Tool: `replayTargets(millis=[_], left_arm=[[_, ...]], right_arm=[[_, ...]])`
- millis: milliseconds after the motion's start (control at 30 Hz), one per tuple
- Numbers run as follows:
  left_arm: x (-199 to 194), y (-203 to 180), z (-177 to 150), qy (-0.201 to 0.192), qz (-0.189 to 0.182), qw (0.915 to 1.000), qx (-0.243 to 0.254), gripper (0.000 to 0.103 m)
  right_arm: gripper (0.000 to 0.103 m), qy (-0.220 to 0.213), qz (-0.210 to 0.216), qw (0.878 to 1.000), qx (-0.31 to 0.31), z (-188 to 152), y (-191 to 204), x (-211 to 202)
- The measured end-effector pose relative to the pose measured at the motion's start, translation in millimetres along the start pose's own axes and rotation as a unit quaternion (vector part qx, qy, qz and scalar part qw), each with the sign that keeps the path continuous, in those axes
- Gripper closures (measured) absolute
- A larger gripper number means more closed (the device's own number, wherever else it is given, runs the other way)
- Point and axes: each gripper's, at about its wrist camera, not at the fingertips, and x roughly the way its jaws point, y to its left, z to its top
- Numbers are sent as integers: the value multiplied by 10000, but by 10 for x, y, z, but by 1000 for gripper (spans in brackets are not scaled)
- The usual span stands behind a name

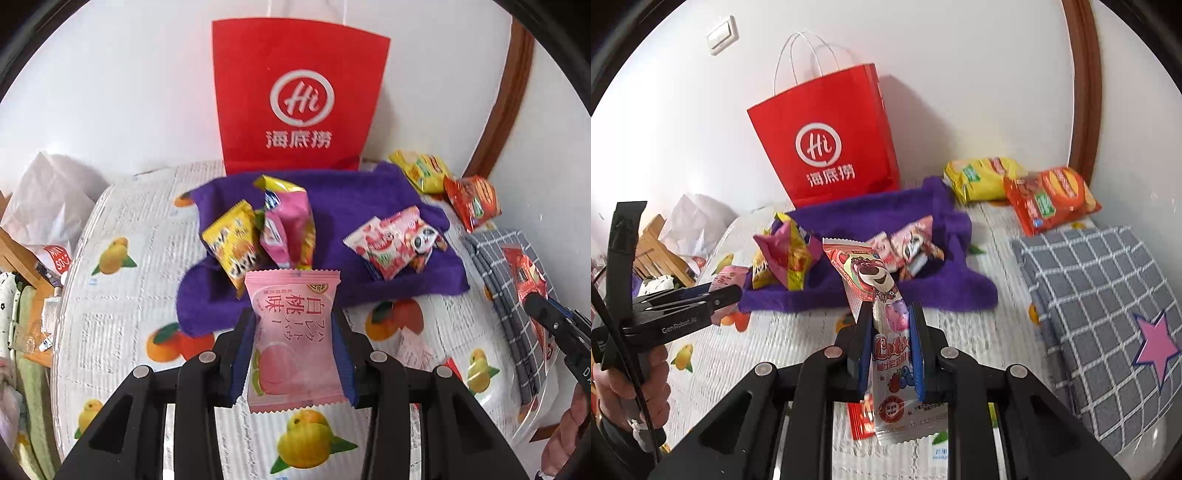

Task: Organize snacks
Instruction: 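Carry the peach candy with the left gripper while the right carries the candy stick onto the towel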

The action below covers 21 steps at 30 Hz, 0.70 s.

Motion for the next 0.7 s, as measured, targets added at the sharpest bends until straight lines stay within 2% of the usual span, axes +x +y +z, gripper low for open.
replayTargets(millis=[400,700], left_arm=[[-46,156,233,-161,-114,9998,-100,65],[195,392,354,-74,87,9993,-368,65]], right_arm=[[85,-70,-13,9999,-128,287,146,94],[85,146,-6,9998,-167,326,176,423]])
